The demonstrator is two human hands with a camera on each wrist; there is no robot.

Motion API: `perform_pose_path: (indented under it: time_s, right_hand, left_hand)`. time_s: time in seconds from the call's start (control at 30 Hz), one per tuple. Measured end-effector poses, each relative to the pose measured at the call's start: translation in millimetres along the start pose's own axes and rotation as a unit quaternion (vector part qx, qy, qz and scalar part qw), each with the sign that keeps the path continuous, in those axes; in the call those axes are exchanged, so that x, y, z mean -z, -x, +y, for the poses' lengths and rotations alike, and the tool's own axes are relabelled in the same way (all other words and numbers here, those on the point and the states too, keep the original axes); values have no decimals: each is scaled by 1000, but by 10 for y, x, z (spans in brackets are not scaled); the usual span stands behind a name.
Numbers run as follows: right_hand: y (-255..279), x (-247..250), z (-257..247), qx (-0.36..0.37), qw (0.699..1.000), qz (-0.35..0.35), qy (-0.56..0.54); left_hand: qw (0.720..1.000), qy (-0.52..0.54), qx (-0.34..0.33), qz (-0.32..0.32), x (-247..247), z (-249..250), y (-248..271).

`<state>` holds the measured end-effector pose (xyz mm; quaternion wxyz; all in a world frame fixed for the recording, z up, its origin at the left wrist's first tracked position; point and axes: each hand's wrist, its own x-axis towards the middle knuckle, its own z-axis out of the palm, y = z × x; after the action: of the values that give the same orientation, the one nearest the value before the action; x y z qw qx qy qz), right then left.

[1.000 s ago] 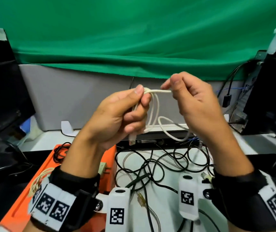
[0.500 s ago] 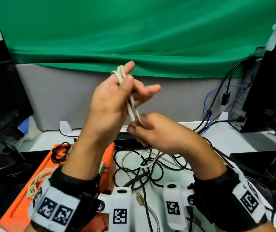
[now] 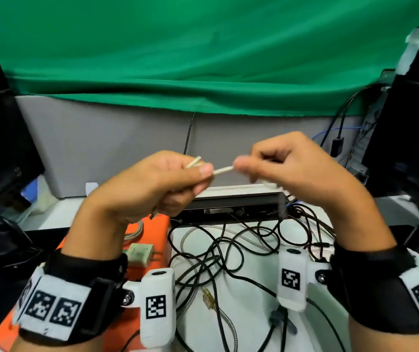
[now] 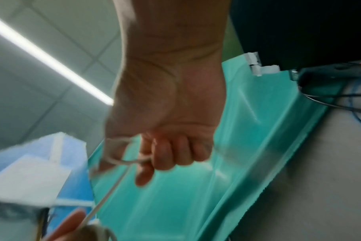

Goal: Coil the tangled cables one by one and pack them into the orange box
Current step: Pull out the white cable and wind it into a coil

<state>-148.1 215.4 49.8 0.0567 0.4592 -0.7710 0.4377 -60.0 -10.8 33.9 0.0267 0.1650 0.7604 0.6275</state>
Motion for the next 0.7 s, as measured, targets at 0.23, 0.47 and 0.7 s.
perform_pose_path:
  time_s: [0.23, 0.47, 0.7]
  right_hand:
    - [15, 219, 226, -48, 987, 156, -14]
    - [-67, -61, 23, -121, 980, 134, 79]
    - [-201, -617, -125, -60, 984, 20, -167]
  left_hand:
    - [933, 345, -73, -73, 165, 15, 4]
    - [942, 336, 3, 19, -78, -8, -219]
    - [921, 387, -18, 34, -286, -32, -303]
